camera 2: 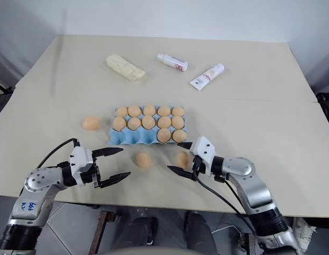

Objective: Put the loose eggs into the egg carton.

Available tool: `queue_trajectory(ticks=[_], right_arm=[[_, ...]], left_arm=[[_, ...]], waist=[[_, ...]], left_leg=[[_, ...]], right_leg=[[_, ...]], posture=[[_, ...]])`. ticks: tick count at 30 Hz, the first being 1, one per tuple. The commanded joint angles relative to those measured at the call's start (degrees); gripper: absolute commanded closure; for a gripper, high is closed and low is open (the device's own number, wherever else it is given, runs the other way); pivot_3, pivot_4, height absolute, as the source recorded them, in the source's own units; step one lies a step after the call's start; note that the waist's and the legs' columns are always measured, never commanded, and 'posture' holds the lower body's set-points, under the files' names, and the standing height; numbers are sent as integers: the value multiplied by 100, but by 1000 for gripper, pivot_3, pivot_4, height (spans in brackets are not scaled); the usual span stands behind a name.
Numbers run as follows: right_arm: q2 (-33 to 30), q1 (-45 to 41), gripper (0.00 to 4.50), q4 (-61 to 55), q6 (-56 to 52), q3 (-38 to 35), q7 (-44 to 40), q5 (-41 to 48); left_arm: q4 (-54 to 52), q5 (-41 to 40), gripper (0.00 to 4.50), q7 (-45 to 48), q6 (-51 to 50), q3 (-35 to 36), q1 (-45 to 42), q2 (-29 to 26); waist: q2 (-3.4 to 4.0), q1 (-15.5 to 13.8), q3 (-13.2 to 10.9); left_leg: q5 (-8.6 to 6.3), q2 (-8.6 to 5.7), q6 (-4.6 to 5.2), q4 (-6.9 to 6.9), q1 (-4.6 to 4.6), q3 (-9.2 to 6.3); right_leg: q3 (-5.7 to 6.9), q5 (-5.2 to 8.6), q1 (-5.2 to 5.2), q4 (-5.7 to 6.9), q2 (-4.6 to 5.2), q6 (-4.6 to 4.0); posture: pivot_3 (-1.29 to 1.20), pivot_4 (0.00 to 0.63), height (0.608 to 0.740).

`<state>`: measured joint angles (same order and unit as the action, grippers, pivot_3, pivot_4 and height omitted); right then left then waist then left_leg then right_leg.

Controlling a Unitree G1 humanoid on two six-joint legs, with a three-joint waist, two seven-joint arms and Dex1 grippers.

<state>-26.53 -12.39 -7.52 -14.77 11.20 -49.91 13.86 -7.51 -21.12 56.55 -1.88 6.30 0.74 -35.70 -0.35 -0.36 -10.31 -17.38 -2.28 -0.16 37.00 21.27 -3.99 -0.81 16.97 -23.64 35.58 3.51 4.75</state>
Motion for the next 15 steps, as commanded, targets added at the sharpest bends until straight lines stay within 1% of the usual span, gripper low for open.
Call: queue_trajectory(ticks=[1,3,4,5,9,12,15], right_arm=[[62,-7,897,-95,128,-10,66,-22],[29,49,1659,-127,191,-10,13,-36],[21,65,1963,-138,220,-13,-8,-33],[37,58,2102,-204,215,-57,-40,58],[86,-172,2114,-654,54,-97,-308,487],[292,-564,2114,-868,-268,-43,-210,705],[662,-1200,2114,-539,-415,158,-20,572]], left_arm=[[-327,-131,0,-99,-16,213,141,-56],[-362,-128,0,-144,-25,261,186,-60],[-371,-129,0,-160,-28,278,198,-62],[-375,-133,0,-189,-33,323,218,-66],[-371,-200,0,-329,-89,592,329,-84],[-347,-306,0,-475,-158,863,457,-72],[-268,-338,0,-565,-131,1129,711,-60]], waist=[[0,17,0],[0,30,0],[0,32,0],[0,34,0],[0,58,0],[0,82,0],[0,81,0]], left_leg=[[0,1,0,0,0,0],[0,0,0,1,0,0],[0,1,0,2,-2,0],[0,1,0,2,-2,0],[0,2,0,3,-3,0],[0,5,0,3,-5,1],[1,5,-2,3,-6,0]], right_leg=[[0,0,0,0,-1,0],[0,0,0,2,-1,0],[1,0,1,3,-1,0],[1,0,1,4,-1,0],[0,0,0,8,-2,0],[-1,0,-2,12,-4,0],[0,1,-2,16,-4,-2]], posture=[[0,150,740],[0,150,740],[0,150,740],[0,150,740],[0,150,740],[0,150,740],[0,150,740]])
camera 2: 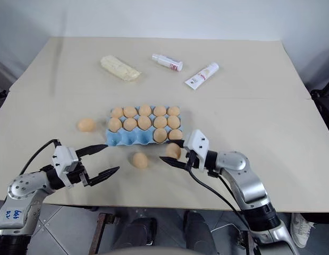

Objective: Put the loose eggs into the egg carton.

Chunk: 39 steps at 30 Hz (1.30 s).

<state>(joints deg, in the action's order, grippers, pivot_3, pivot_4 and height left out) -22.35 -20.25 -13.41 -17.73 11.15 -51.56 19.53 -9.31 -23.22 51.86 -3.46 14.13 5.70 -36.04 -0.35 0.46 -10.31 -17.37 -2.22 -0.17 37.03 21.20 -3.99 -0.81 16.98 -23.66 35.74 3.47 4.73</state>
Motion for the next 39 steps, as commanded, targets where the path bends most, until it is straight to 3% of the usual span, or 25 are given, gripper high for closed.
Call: queue_trajectory(ticks=[1,8,9,13,14,20,29,34,39], right_arm=[[389,-616,2114,283,-64,242,233,-132],[1192,-1675,2114,2118,594,631,804,-1032],[1273,-1750,1390,2264,659,646,826,-1080],[1454,-1847,123,2494,860,646,818,-1169],[1451,-1821,52,2454,881,624,799,-1163],[844,-1044,52,1007,768,288,12,-397],[-979,1208,52,-281,1322,-1200,-982,442],[-1362,2175,52,-123,1867,-1891,-1327,664],[-1303,2157,52,-82,1959,-1932,-1130,591]], left_arm=[[-84,-119,0,-116,45,386,295,-13],[-236,-83,0,-303,87,367,519,131],[-266,-83,0,-326,83,359,532,149],[-347,-61,0,-409,78,321,583,235],[-371,-58,0,-428,75,309,597,251],[-465,-82,0,-460,47,247,644,297],[-194,-136,0,-236,-51,243,416,85],[29,-270,0,98,-223,318,312,-182],[43,-304,0,215,-284,149,89,-200]], waist=[[0,2,0],[-1,-21,1],[-1,-13,1],[-1,-11,1],[-1,-9,1],[-1,-26,0],[-1,-70,0],[-1,-23,0],[0,-46,-1]], left_leg=[[0,0,0,0,0,0],[-1,-6,0,-1,6,0],[-1,-7,0,-2,6,1],[-2,-4,-4,-13,8,0],[-3,-4,-5,-15,8,1],[-4,-3,-5,-14,10,0],[-7,0,2,-10,5,-10],[-7,5,1,-9,0,-3],[-4,6,1,3,-6,0]], right_leg=[[0,0,-1,0,0,-1],[5,2,-2,-9,5,-4],[4,1,-3,-8,5,-3],[8,4,-12,-4,2,-8],[8,5,-15,-4,1,-8],[10,5,-13,-7,1,-8],[19,6,8,-22,3,-9],[13,6,9,-17,-1,-9],[7,4,13,-5,0,-9]], posture=[[0,150,740],[0,150,740],[0,150,740],[0,150,740],[0,150,740],[0,150,740],[0,150,740],[0,150,740],[0,150,740]])
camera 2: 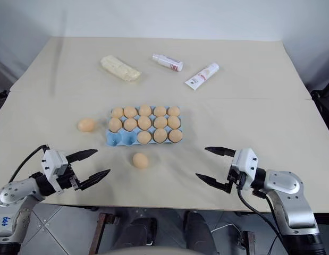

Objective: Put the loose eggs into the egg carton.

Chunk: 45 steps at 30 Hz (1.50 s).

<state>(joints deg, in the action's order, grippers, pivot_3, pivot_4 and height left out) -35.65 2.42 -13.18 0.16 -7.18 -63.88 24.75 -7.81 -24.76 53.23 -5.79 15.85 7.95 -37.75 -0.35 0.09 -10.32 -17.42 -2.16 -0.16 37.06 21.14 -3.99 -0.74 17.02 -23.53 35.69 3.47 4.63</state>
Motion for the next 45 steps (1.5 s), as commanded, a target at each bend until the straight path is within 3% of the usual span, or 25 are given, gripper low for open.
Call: queue_trajectory(ticks=[1,10,18,27,35,42,45], right_arm=[[39,-147,52,-92,177,-81,143,43],[90,-257,52,-282,95,165,385,-48],[107,-154,52,-599,-95,269,611,33],[162,-176,0,-714,-255,375,732,70],[177,-292,0,-685,-333,472,748,86],[255,-429,0,-635,-373,518,798,25],[258,-436,0,-644,-376,508,827,9]], left_arm=[[-203,-163,0,63,-114,-135,-182,39],[-578,270,0,-478,-440,-1532,-602,1016],[-295,754,0,-1051,-293,-2021,-906,1598],[-335,638,2718,-990,-131,-1841,-898,1551],[-800,-35,2718,-899,-286,-1166,-1354,1303],[366,338,2718,-1038,35,-1048,-2211,1264],[696,432,2040,-1000,242,-1068,-2341,1270]], waist=[[0,-15,0],[0,-135,0],[1,-144,1],[1,-147,0],[1,-148,1],[1,-151,1],[0,-126,0]], left_leg=[[0,-1,1,2,0,0],[-4,-4,1,-5,10,0],[1,-5,-2,4,2,0],[2,-6,-3,5,4,-1],[2,-6,-3,6,4,-3],[4,-11,-3,7,5,-3],[4,-11,-4,3,7,-2]], right_leg=[[0,-1,2,-1,1,1],[1,-4,-2,-19,1,7],[1,-5,4,-7,-2,8],[2,-6,3,-8,-2,9],[4,-6,4,-7,-2,9],[8,-8,4,-7,-3,13],[6,-8,-1,-8,-6,13]], posture=[[0,150,740],[0,150,740],[0,150,740],[0,150,740],[0,150,740],[0,150,740],[0,150,740]])
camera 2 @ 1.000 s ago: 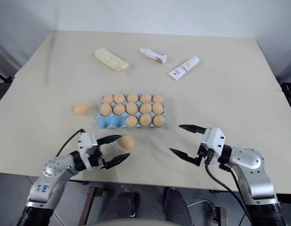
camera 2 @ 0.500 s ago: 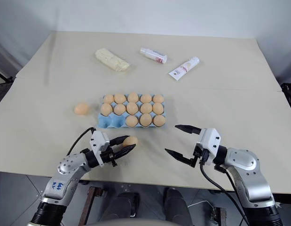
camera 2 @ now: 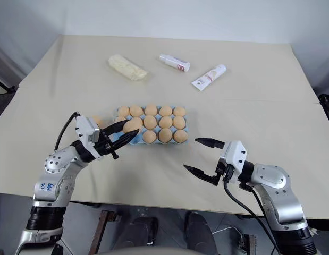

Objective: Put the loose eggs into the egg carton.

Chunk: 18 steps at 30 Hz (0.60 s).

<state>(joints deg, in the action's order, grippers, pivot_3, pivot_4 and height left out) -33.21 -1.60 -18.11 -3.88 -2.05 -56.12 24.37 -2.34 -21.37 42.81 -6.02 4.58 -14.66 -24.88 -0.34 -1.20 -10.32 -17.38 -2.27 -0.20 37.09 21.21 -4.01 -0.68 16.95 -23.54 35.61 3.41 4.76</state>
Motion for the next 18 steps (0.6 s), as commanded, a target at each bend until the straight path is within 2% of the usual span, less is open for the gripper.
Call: queue_trajectory(ticks=[1,6,11,14,18], right_arm=[[14,-32,0,-155,29,-9,60,43],[7,9,0,-155,51,-40,102,30],[-4,11,0,-69,97,-57,45,48],[-18,-127,0,72,164,8,-169,102],[18,-407,0,267,204,77,-342,105]], left_arm=[[206,124,1719,30,319,65,-94,-18],[56,13,100,106,345,232,150,-130],[-341,-229,47,250,255,811,738,-594],[-141,-308,47,718,496,1594,1454,-1250],[257,-539,47,973,576,2396,2089,-1594]], waist=[[0,0,0],[-1,-15,0],[0,36,0],[0,90,0],[1,112,-1]], left_leg=[[0,1,0,0,1,0],[0,0,-1,3,1,-1],[0,7,-2,-5,0,-1],[-1,8,-3,-5,-1,-1],[-1,8,-1,-5,-2,0]], right_leg=[[0,0,-2,0,0,0],[0,0,1,1,3,1],[-4,1,-5,3,0,-2],[-4,3,-4,4,1,-5],[-4,5,-2,0,6,-9]], posture=[[0,150,740],[0,150,740],[0,150,740],[0,150,740],[0,150,740]])
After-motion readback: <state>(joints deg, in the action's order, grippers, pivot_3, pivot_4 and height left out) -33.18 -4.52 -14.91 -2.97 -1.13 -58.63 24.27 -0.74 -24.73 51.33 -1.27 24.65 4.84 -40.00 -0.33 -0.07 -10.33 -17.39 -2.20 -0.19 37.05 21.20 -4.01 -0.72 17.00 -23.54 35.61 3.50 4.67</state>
